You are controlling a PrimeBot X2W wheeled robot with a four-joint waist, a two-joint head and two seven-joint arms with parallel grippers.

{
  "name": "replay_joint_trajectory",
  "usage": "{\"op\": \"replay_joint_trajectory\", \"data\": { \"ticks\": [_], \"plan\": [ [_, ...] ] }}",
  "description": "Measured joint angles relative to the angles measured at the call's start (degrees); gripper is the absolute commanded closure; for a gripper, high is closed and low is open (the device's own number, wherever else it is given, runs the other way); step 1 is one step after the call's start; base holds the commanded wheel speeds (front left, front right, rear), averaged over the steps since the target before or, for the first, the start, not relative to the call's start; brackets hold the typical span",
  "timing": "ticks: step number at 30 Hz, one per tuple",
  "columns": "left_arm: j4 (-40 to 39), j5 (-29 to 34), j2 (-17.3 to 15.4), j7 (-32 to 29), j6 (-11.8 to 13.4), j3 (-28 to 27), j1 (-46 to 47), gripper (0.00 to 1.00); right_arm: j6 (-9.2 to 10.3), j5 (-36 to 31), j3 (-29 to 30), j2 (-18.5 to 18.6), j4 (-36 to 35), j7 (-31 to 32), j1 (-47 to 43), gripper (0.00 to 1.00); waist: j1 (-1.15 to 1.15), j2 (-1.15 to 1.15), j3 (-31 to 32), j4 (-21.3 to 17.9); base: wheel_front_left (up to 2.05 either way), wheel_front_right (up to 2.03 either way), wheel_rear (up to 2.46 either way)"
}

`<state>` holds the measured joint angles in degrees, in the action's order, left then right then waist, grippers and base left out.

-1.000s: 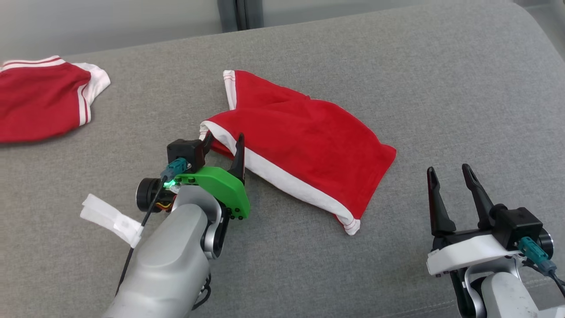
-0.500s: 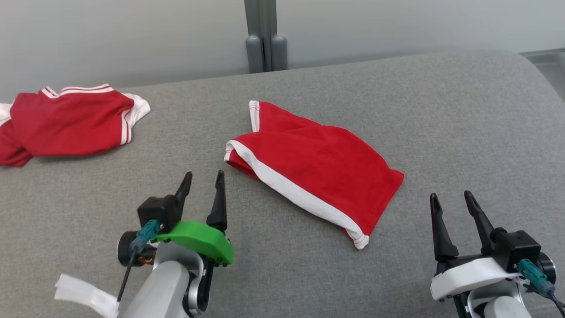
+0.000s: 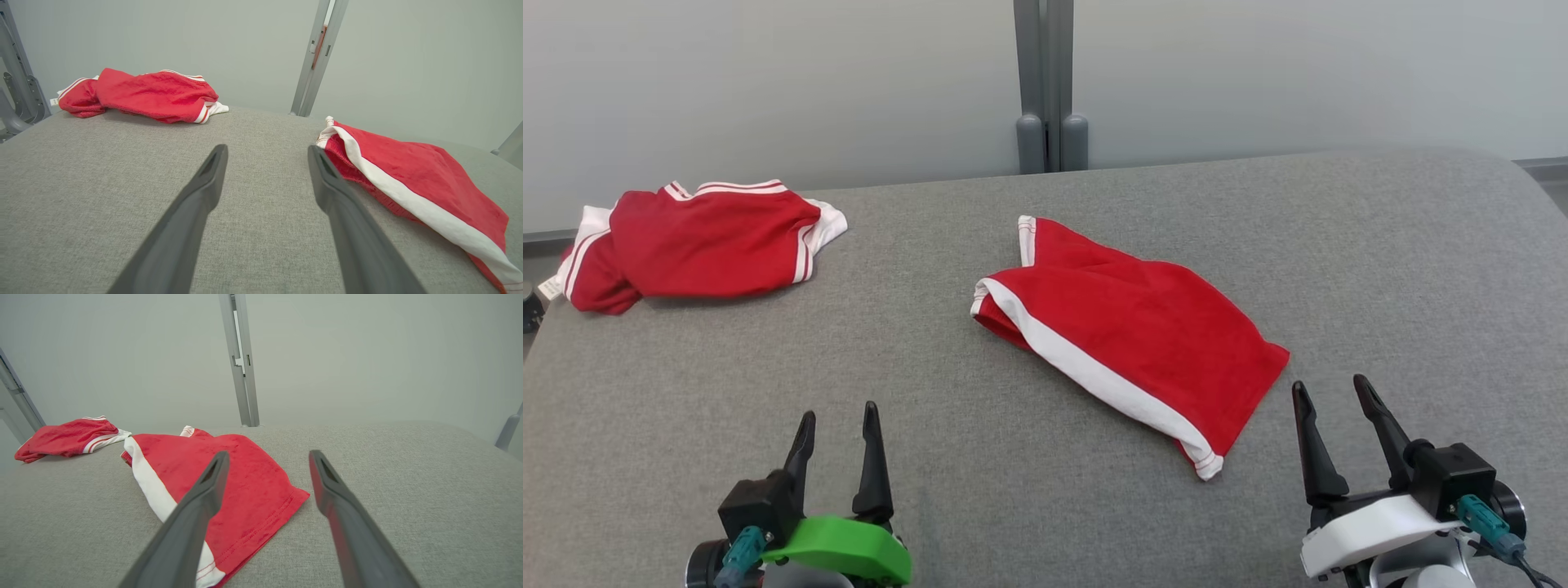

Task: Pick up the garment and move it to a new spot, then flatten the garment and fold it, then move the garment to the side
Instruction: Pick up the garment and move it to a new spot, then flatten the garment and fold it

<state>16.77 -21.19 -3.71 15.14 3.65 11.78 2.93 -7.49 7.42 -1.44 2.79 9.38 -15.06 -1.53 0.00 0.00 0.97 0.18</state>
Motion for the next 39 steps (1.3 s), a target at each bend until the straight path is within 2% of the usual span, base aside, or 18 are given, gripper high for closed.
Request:
{"op": "replay_joint_trajectory", "data": {
  "ticks": [15,25,30,31,32,33,34,35,39],
  "plan": [
    [0.3,2.1,0.8,0.0,-1.1,-2.0,-1.0,0.00,0.00,0.3,-1.0,0.0,3.2,0.0,0.0,0.00,0.00,0.00,-0.8,0.7,0.00,0.00,0.00],
    [0.6,1.7,0.9,0.0,-0.8,-0.3,0.0,0.00,0.00,-0.6,-7.8,0.0,16.6,0.0,3.0,0.00,0.00,0.00,-3.6,3.3,0.00,0.00,0.00],
    [1.0,1.6,0.9,0.0,-0.7,0.1,0.6,0.00,0.00,-2.0,-7.7,0.0,24.1,0.0,7.3,0.00,0.00,0.00,-5.1,5.4,0.00,0.00,0.00],
    [1.0,1.6,0.9,0.0,-0.7,0.2,0.7,0.00,0.00,-3.0,-7.2,0.0,25.7,0.0,7.9,0.13,0.00,0.00,-5.4,5.8,0.00,0.00,0.00],
    [1.1,1.6,0.9,0.0,-0.7,0.2,0.8,0.00,0.00,-3.4,-6.7,0.0,26.3,0.0,8.5,0.52,0.00,0.00,-5.7,6.3,0.00,0.00,0.00],
    [1.1,1.6,0.9,0.0,-0.7,0.3,0.9,0.00,0.00,-3.4,-6.1,0.0,26.7,0.0,9.2,0.67,0.00,0.00,-5.9,6.6,0.00,0.00,0.00],
    [1.1,1.6,0.9,0.0,-0.7,0.2,1.0,0.00,0.00,-3.3,-5.3,0.0,26.8,0.0,10.1,0.89,0.00,0.00,-6.2,7.0,0.00,0.00,0.00],
    [1.1,1.6,0.9,0.0,-0.7,0.2,1.0,0.00,0.00,-2.9,-4.3,0.0,26.4,0.0,10.7,1.00,0.00,0.00,-6.4,7.4,0.00,0.00,0.00],
    [1.1,1.6,0.9,0.0,-0.6,0.0,1.0,0.00,0.00,-3.9,0.5,0.0,23.2,0.0,11.4,1.00,0.00,0.00,-6.8,8.0,0.00,0.00,0.00]
  ]
}}
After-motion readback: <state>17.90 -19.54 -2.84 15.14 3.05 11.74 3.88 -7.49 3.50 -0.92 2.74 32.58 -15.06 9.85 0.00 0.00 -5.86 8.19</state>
